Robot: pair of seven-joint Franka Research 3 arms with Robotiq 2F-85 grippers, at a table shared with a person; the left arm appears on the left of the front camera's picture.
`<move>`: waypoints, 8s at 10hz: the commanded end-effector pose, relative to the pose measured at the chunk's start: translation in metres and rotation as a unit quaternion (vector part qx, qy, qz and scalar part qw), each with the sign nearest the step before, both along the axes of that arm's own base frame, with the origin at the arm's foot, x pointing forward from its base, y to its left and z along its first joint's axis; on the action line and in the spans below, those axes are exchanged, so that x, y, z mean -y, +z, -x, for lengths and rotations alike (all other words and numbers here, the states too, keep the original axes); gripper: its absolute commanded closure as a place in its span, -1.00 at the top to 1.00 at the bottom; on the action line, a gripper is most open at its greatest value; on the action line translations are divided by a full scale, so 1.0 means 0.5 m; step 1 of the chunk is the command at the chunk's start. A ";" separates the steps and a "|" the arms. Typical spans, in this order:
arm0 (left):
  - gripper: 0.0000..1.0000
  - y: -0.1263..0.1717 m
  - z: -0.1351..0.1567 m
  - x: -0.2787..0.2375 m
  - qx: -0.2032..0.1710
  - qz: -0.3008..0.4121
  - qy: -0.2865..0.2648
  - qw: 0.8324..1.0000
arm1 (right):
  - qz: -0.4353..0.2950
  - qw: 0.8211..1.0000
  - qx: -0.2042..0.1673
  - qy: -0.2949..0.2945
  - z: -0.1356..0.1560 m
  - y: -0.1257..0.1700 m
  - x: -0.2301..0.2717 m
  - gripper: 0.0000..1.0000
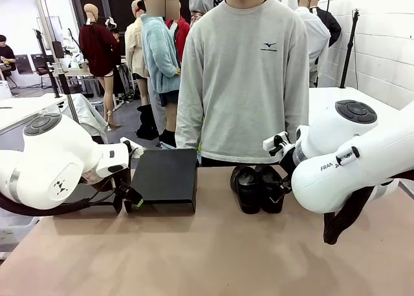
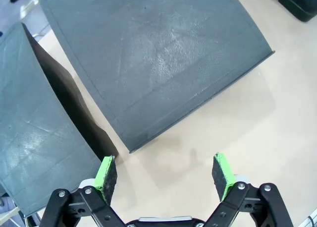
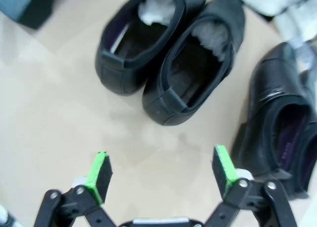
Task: Organize the shoes by placing them on the stand.
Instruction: Pick up one Shoe and place it in the middle of the table.
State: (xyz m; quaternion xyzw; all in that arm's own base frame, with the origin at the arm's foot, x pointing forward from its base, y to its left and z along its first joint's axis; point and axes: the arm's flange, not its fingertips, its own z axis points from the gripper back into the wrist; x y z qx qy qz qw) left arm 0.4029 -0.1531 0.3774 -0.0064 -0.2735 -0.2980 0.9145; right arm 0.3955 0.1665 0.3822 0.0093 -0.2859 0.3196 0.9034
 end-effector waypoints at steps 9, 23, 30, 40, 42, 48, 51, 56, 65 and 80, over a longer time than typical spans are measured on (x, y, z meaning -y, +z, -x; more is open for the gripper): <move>1.00 0.243 0.125 -0.324 0.003 0.144 -0.051 0.988 | -0.230 0.973 -0.029 -0.007 0.173 0.204 0.324 1.00; 1.00 0.313 0.136 -0.358 0.029 0.157 -0.043 0.986 | -0.305 0.952 -0.039 0.002 0.109 0.242 0.410 1.00; 1.00 0.313 0.136 -0.358 0.029 0.157 -0.043 0.986 | -0.305 0.952 -0.039 0.002 0.109 0.242 0.410 1.00; 1.00 0.313 0.136 -0.358 0.029 0.157 -0.043 0.986 | -0.305 0.952 -0.039 0.002 0.109 0.242 0.410 1.00; 1.00 0.313 0.136 -0.358 0.029 0.157 -0.043 0.986 | -0.305 0.952 -0.039 0.002 0.109 0.242 0.410 1.00; 1.00 0.313 0.136 -0.358 0.029 0.157 -0.043 0.986 | -0.305 0.952 -0.039 0.002 0.109 0.242 0.410 1.00; 1.00 0.313 0.136 -0.358 0.029 0.157 -0.043 0.986 | -0.297 0.954 -0.040 -0.008 0.114 0.246 0.411 1.00; 1.00 0.313 0.136 -0.358 0.029 0.157 -0.043 0.986 | -0.176 0.973 -0.139 -0.061 -0.021 0.233 0.316 1.00; 1.00 0.313 0.136 -0.358 0.029 0.157 -0.043 0.986 | -0.110 0.971 -0.195 -0.082 -0.122 0.146 0.270 1.00; 1.00 0.313 0.136 -0.358 0.029 0.157 -0.043 0.986 | -0.006 0.956 -0.236 -0.174 -0.299 -0.020 0.140 1.00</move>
